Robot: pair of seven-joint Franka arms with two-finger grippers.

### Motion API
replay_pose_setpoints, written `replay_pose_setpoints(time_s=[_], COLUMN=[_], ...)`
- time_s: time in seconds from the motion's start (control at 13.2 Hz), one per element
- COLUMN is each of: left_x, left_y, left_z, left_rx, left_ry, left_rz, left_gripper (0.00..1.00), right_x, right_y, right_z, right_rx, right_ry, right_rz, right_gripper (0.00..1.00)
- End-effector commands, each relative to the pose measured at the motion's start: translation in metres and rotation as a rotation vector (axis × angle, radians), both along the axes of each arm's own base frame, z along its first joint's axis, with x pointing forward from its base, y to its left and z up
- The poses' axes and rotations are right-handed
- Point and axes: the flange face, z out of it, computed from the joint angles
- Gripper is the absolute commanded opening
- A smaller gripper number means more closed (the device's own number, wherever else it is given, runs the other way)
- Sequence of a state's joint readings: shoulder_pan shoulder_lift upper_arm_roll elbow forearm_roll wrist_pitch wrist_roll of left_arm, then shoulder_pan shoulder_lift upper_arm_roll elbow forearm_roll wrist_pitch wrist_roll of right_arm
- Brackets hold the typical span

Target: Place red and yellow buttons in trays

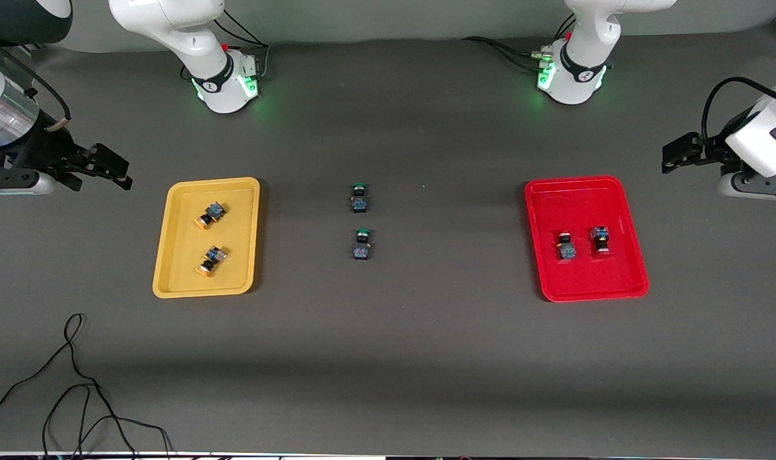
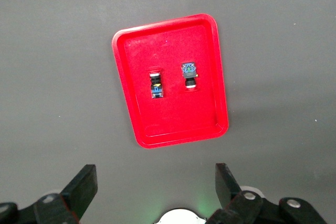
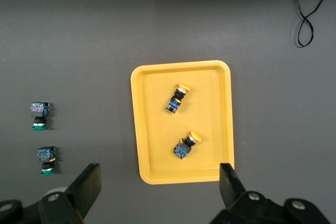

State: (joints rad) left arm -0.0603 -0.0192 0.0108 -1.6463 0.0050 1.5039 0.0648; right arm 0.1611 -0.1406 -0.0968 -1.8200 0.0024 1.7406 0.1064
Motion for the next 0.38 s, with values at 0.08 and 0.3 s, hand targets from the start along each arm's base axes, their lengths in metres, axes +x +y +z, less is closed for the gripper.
replay_pose_setpoints(time_s=[0.08, 0.3], left_x=[-0.0019, -0.0025], left_y=[-0.0003, -0.0011], left_z=[0.0078, 0.0072], left_rx=[-0.008, -0.008], left_ry=[0.0, 0.001], left_rz=[-0.005, -0.007], left_gripper=[1.0, 1.0], right_x=[0.0024, 0.0029], right_y=[-0.0023, -0.0012], right_z=[0.0039, 0.0015], right_rx=[0.007, 0.008], right_ry=[-0.013, -0.006], right_rz=[0.023, 0.024], right_gripper=[1.0, 1.0])
